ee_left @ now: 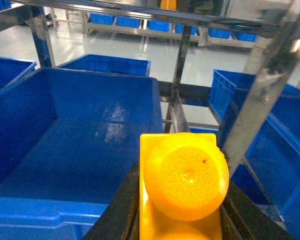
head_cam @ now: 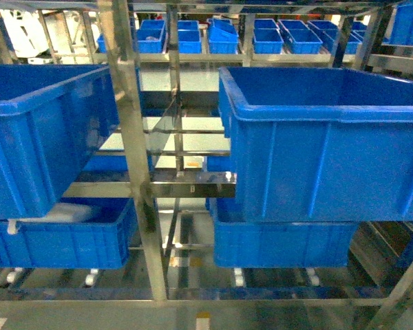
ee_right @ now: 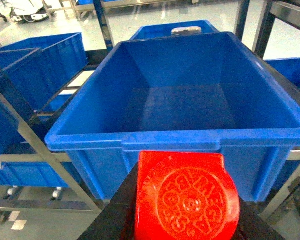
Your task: Sort and place red and yellow blocks in left bins
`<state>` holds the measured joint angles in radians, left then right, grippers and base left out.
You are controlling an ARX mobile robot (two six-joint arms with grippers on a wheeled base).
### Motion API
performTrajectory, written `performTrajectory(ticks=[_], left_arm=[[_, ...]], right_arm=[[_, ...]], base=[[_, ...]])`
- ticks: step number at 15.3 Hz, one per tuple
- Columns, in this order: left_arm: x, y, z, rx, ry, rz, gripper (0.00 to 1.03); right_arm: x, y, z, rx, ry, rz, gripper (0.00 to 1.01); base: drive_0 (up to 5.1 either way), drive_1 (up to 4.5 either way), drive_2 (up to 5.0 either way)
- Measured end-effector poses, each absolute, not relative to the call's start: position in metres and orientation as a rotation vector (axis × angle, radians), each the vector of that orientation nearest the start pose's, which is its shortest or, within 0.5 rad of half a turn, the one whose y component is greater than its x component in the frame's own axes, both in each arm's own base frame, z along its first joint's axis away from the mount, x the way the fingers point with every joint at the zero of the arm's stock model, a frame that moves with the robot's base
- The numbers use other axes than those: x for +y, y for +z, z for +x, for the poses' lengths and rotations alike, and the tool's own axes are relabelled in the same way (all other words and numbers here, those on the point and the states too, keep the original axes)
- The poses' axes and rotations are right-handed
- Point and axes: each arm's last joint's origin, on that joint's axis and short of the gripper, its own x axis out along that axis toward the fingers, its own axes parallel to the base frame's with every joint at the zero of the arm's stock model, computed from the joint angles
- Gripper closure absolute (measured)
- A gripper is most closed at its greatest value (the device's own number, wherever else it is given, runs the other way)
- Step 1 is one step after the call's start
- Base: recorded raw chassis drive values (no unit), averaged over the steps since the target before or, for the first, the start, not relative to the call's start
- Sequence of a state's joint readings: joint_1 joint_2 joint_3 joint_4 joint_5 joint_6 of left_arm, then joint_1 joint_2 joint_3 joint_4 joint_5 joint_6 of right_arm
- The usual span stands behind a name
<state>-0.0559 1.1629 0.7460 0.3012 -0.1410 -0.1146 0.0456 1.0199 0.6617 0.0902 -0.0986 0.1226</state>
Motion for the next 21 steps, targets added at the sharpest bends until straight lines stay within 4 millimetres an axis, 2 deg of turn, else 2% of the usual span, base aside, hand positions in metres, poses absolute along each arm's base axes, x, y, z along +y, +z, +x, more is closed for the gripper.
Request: performTrajectory(ticks=[4,9,15,21], left_arm=[[-0.0102,0.2903,0.2592,0.111,0.093,-0.103,0.76],[-0.0105,0.2905,0.259,0.11,0.093,-0.103,0.76],[-0.0102,0.2918,0.2584,0.102,0.093,-0.104,0.76],[-0.0102,0.2904,0.2596,0.107,0.093,-0.103,0.76]], right_arm=[[0.0131,0.2729,0.2251,0.279,0.127,0.129,0.73],[0.0145,0.2734,0.2248,0.276,0.136,0.128,0.73],[0.0145,0.2749,0.2242,0.268,0.136,0.128,0.73],[0.0145,0.2734,0.2253,0.276,0.135,0.128,0.73]], base=[[-4.8,2.85,2.0],[0.0,0.0,0.0],[0.0,4.34,-4.3],[0.0,0.0,0.0]])
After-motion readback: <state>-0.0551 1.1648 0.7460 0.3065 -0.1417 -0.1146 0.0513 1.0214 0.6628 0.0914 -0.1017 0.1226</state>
